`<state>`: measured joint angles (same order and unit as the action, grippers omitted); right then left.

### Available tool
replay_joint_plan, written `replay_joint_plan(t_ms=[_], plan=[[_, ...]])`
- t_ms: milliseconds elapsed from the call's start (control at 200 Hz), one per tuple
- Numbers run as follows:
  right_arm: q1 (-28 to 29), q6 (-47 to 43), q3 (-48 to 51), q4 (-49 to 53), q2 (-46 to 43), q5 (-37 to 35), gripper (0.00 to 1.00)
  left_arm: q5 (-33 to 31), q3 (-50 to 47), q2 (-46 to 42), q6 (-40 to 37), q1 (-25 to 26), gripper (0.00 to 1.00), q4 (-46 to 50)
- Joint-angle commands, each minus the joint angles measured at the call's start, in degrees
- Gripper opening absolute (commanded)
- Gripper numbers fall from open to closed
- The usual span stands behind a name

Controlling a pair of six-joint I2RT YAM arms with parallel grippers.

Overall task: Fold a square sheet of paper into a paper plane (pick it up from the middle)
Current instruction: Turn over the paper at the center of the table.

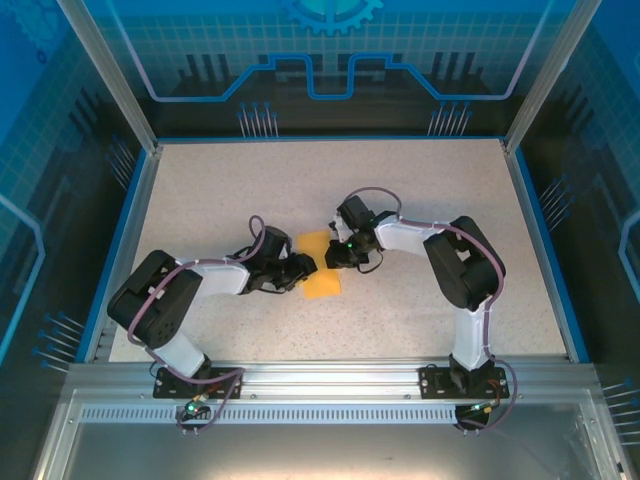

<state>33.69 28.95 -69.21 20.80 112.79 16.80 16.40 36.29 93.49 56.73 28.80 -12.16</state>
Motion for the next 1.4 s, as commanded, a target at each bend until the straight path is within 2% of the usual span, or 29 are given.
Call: replay_joint_plan(t_ms=[0,120,510,580,775,855,960,1065,1240,1395], plan=[[-0.8,0.8,1.6,-0.1,1.9,-0.5,0.19,1.0,2.4,1.6,-0.3,0.4,0.42,-0.3],[-0.9,0.9,1.9,-0.3,2.0,-0.4,0.19,0.6,3.8,2.0,-0.6,0.4,0.38,-0.2],[-0.8,0.9,2.2,-0.6,2.1,-0.1,0.19,-0.1,5.0,4.6,0.6,0.4,0.41,-1.0],[-0.8,1.0,2.2,-0.6,2.1,0.0,0.19,-0.1,4.7,4.6,1.3,0.4,0.36,-2.2],[-1.0,1.5,2.2,-1.1,0.8,0.7,0.19,-0.6,4.7,4.3,1.4,0.4,0.12,-3.0],[-1.4,2.2,2.5,-2.1,-1.8,1.1,0.2,-1.4,4.9,3.6,0.2,0.4,0.07,-1.3],[-3.0,4.0,4.6,-4.5,-8.1,-0.1,0.28,-3.5,5.6,0.5,-2.5,0.4,0.03,3.4],[-4.7,5.0,7.6,-5.5,-14.8,-4.0,0.46,-7.7,7.6,-4.7,-7.2,0.4,0.01,12.8],[-7.4,4.4,12.7,-5.2,-23.8,-11.9,0.67,-18.3,14.8,-12.6,-16.8,0.4,0.01,33.5],[-9.2,4.3,16.5,-5.2,-28.3,-16.6,0.79,-29.7,22.6,-17.0,-23.2,0.5,0.01,48.7]])
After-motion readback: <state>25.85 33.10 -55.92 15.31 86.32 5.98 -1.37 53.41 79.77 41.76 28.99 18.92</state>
